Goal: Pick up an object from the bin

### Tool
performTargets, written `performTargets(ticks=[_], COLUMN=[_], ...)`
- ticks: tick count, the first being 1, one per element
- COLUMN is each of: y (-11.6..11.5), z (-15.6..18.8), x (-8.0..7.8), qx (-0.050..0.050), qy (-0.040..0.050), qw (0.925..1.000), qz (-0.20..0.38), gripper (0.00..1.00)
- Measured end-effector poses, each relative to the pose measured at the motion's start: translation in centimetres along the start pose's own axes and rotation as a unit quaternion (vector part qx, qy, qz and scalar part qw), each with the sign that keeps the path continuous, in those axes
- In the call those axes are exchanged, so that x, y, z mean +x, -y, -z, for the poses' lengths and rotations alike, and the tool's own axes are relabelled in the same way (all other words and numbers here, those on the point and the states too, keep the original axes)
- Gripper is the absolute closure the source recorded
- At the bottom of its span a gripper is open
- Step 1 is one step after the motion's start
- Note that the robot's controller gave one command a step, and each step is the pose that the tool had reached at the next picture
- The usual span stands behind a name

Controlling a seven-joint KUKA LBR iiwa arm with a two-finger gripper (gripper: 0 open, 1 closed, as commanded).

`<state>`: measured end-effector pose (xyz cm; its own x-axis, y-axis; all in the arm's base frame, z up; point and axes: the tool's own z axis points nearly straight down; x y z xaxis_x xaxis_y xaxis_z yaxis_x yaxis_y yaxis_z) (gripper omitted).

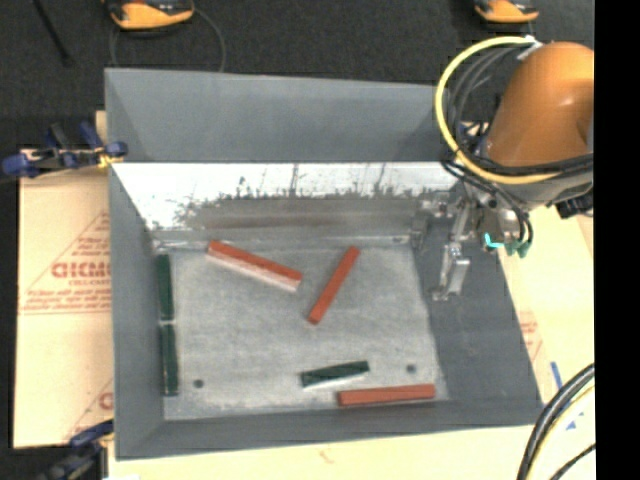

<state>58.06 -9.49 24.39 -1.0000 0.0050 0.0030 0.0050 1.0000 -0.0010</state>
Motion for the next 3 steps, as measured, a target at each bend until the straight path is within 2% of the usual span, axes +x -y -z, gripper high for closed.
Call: performTargets(ticks=[1,2,3], y=[-4.8,-7.5,-6.9], z=[-17.3,-14.1,-14.3], x=[-3.2,-4.7,-5.0], qx=[0.001,0.001,0.002], qy=[0.0049,0.0056,0.0040], qw=[0.9634,0.9240,0.8519], qz=[0.268,0.382,0.524], gripper=[0.00,0.00,0.00])
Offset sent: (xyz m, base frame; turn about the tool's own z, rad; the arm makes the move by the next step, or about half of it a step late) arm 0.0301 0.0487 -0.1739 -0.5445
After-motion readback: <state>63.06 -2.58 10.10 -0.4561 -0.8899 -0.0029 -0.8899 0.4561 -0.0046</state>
